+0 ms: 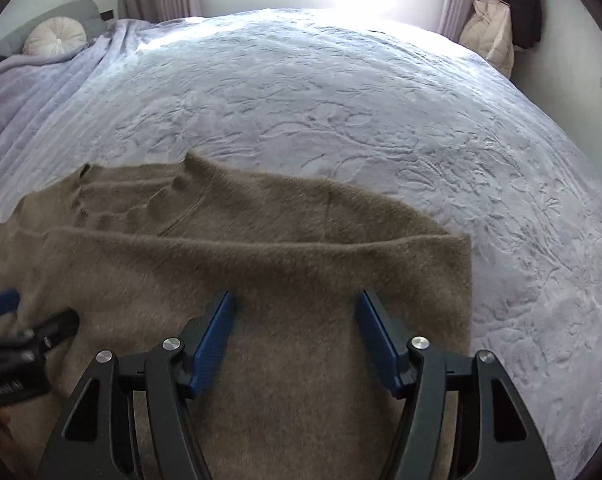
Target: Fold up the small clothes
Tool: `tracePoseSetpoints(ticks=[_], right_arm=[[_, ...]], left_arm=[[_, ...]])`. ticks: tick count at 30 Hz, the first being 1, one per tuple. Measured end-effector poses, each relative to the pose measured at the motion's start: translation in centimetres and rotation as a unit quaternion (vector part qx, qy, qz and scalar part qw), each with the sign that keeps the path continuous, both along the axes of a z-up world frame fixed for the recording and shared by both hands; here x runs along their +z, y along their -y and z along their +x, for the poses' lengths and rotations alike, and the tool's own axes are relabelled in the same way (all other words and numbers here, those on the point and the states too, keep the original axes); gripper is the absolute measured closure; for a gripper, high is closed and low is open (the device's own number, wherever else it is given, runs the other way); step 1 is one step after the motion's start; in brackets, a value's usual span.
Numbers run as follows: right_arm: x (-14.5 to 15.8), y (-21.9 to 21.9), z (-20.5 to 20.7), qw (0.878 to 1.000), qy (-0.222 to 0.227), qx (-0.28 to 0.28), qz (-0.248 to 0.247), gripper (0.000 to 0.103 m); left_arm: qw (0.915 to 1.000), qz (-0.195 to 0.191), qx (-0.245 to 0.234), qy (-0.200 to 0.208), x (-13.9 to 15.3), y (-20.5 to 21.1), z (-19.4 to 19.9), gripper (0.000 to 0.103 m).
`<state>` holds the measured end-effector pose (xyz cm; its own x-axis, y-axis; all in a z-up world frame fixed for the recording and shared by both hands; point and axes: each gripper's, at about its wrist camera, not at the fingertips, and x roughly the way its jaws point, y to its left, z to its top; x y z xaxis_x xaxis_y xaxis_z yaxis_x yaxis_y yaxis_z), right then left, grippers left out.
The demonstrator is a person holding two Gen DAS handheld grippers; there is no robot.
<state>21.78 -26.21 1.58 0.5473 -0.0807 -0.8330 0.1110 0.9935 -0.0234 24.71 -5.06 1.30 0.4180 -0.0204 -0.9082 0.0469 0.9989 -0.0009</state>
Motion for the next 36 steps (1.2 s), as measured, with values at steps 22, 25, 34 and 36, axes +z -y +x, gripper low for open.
tracePoseSetpoints(ticks=[22,25,34,36], right_arm=[[-0.1,-4.8,-12.4,0.997,-0.029,0.057,-0.05,0.023],[-0.1,-4.4,-15.4,0.998,-0.022,0.052,-0.035,0.023],[0.8,-5.1,-20.5,0.995,-0.057,0.072,-0.032,0.021],[1.8,-5.5,-20.3,0.996,-0.052,0.078,-0.01,0.021]], left_arm=[[0.9993,-0.028,0.013,0.019,0.2,-5.6,-8.7,0.0],[0.9994,-0.02,0.005,0.027,0.2,-6.9,-11.4,0.0],[0.9982,-0.046,0.016,0.036,2.2,-11.9,-16.8,0.0],[0.9947,-0.063,0.064,0.051,3.3,-15.2,-15.6,0.0]])
